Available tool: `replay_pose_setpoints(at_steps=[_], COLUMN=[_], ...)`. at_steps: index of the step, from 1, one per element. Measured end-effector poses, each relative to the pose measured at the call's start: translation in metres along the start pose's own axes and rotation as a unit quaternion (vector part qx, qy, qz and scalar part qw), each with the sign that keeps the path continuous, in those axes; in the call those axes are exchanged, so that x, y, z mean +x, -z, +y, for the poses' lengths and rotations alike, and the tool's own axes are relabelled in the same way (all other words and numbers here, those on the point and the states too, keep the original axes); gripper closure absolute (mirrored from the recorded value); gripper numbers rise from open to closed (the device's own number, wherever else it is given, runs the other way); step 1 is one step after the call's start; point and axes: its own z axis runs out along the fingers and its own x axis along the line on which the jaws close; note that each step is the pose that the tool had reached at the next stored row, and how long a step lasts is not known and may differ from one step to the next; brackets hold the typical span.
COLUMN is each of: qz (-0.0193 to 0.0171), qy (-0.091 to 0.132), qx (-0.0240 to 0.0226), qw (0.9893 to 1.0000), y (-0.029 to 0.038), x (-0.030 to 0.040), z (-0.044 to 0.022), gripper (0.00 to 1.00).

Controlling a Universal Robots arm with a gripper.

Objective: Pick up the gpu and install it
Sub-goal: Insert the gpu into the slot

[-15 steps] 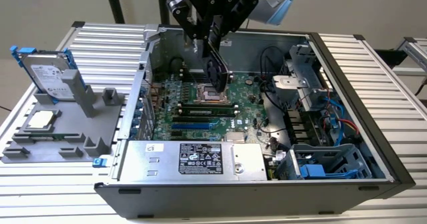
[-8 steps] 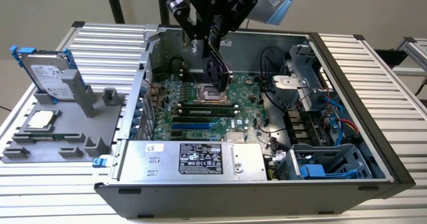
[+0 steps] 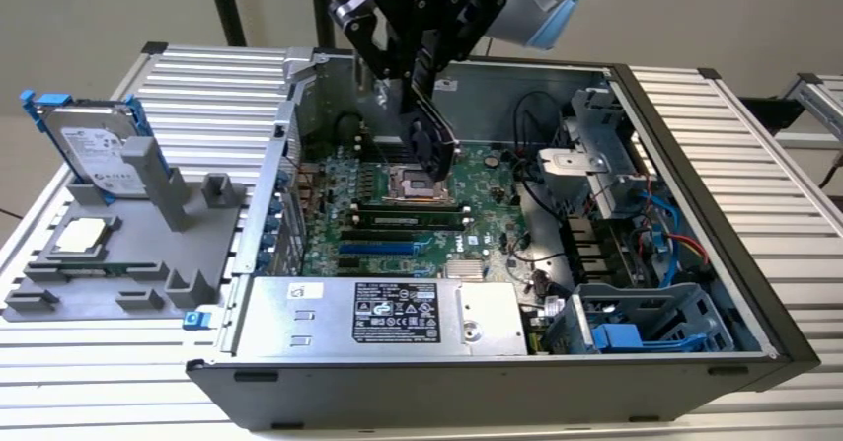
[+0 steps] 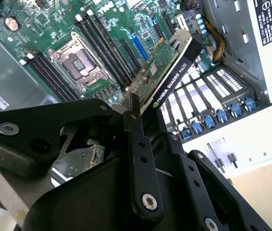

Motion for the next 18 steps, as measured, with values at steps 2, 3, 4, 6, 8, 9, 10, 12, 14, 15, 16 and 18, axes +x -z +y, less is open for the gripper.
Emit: replay_pose_setpoints(at_steps=[2, 3, 4, 6, 8, 9, 10, 12, 14, 15, 16, 18], qz=[0.0004, 0.0006, 0.0008, 0.0011, 0.0015, 0.0017, 0.0019, 0.0023, 0.0026, 0.0028, 0.003, 0.0033], qy=[0.005, 0.008, 0.011, 0.016, 0.021, 0.024, 0.026, 0.031, 0.036, 0.039, 0.041, 0.047], qx=[0.0, 0.0001, 0.0001, 0.0001, 0.0002, 0.0002, 0.0002, 0.0003, 0.0003, 0.0003, 0.0004, 0.0004], qw=[1.0, 1.0, 0.9999, 0.9999, 0.9998, 0.9997, 0.9997, 0.9995, 0.9993, 0.9992, 0.9991, 0.9989], y=[0.0, 0.0, 0.0, 0.0, 0.0, 0.0, 0.0, 0.0, 0.0, 0.0, 0.0, 0.0], x=[0.0, 0.0, 0.0, 0.0, 0.0, 0.0, 0.0, 0.0, 0.0, 0.0, 0.0, 0.0], z=[0.0, 0.0, 0.0, 0.0, 0.0, 0.0, 0.0, 0.0, 0.0, 0.0, 0.0, 0.0], gripper=[1.0, 1.0, 1.0, 1.0, 1.0, 1.0, 1.0, 1.0, 1.0, 1.0, 1.0, 1.0])
